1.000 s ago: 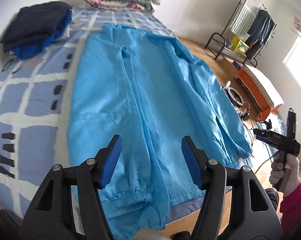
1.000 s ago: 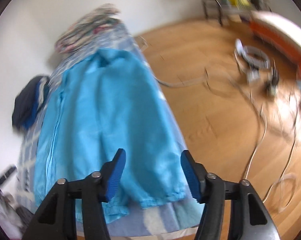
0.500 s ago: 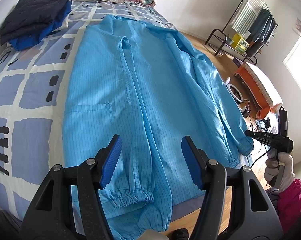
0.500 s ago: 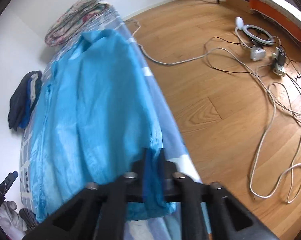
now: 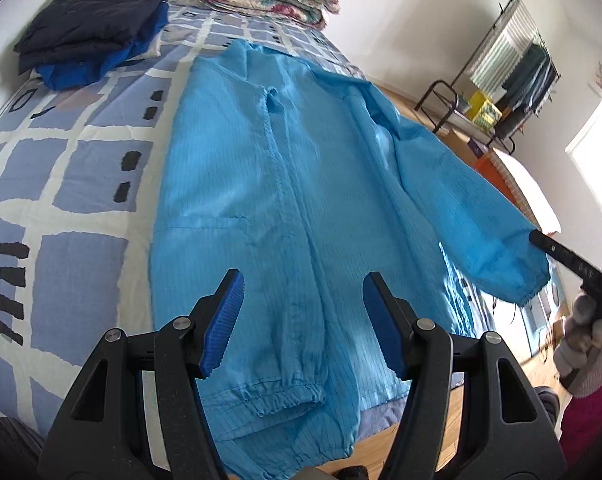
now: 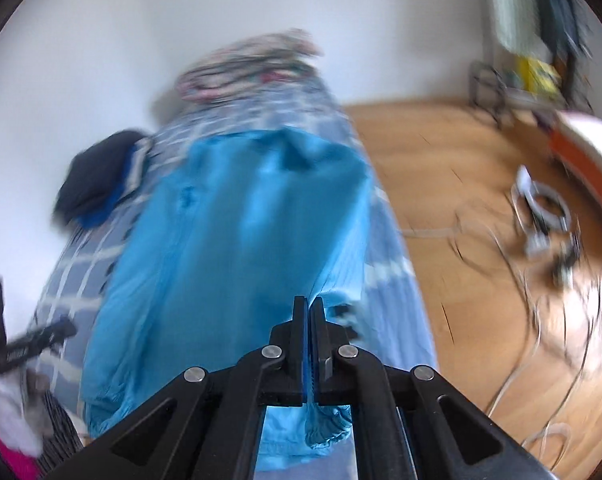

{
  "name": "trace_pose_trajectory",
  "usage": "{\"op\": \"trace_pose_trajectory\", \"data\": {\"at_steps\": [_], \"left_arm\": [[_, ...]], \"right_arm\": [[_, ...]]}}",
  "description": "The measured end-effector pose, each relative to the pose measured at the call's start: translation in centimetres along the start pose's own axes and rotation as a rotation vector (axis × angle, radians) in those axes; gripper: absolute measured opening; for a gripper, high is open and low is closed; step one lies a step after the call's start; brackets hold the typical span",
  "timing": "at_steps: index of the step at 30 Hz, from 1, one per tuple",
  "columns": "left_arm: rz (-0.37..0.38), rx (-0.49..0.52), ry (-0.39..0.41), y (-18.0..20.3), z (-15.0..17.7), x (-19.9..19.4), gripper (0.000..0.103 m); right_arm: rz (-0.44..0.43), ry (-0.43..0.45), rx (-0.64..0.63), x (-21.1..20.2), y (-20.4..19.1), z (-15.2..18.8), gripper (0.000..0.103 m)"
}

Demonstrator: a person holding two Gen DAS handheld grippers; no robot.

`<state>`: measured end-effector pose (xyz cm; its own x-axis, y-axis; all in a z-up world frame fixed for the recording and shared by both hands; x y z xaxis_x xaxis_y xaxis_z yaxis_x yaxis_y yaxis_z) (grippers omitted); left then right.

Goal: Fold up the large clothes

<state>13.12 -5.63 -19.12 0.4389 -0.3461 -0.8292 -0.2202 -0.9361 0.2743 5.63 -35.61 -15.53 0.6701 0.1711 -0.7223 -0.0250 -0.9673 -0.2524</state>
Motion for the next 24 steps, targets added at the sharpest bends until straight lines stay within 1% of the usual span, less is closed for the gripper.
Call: {"op": "trace_pose_trajectory", "data": {"at_steps": [1, 3, 4, 7, 10, 12, 16, 17, 18, 19, 20, 21, 24], "left_arm": [[0.000, -0.011, 0.006, -0.4, -0.1, -0.2, 0.064], [-0.002, -0.027, 0.014, -1.1, -0.3, -0.6, 0.064], [-0.005, -0.034, 0.020, -1.5, -0.4, -0.8, 0.064], [-0.021, -0.043, 0.030, -2.5, -0.4, -1.2, 0.064], [-0.025, -0.050, 0.027, -3.1, -0.1, -1.2, 0.063], [-0.024, -0.053, 0.020, -3.3, 0.1, -1.0, 0.063], [-0.009, -0.072, 0.005, -3.3, 0.4, -0.3, 0.064], [0.000, -0.077, -0.003, -3.1, 0.6, 0.0, 0.064], [0.007, -0.077, -0.011, -3.0, 0.7, 0.3, 0.064], [0.015, -0.076, -0.021, -2.7, 0.9, 0.6, 0.064], [0.026, -0.074, -0.032, -2.3, 1.2, 0.9, 0.064], [0.036, -0.073, -0.041, -1.9, 1.5, 1.2, 0.064], [0.092, -0.063, -0.083, 0.3, 2.6, 2.1, 0.064]], "right_arm": [[-0.025, -0.014, -0.056, 0.5, -2.3, 0.0, 0.000], [-0.054, -0.048, -0.127, 1.6, -5.3, 0.5, 0.000], [-0.068, -0.077, -0.180, 2.6, -7.3, 1.1, 0.000], [-0.104, -0.160, -0.288, 5.2, -11.1, 3.7, 0.000], [-0.129, -0.251, -0.377, 7.2, -13.7, 7.3, 0.000], [-0.143, -0.312, -0.427, 8.3, -14.6, 9.6, 0.000], [-0.163, -0.404, -0.513, 9.4, -15.2, 12.8, 0.000], [-0.170, -0.415, -0.515, 9.4, -15.1, 13.0, 0.001], [-0.188, -0.424, -0.508, 9.1, -14.8, 13.2, 0.005], [-0.212, -0.417, -0.488, 8.7, -14.7, 12.9, 0.011], [-0.230, -0.402, -0.468, 8.2, -14.4, 12.5, 0.027], [-0.254, -0.377, -0.436, 7.3, -13.8, 11.9, 0.030], [-0.320, -0.315, -0.317, 5.5, -11.9, 9.9, 0.031]]}}
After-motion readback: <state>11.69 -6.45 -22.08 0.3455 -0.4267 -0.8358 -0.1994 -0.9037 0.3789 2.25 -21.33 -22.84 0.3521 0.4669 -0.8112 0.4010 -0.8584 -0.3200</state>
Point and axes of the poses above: each gripper's, at about its wrist camera, not at the fingertips, and x roughly the way its jaws point, y to its right, z to its underside, the point moved 8 cm from there along x, roughly the way its jaws point, and after that the axes turned 9 degrees about -z, right-handed, at the moved point
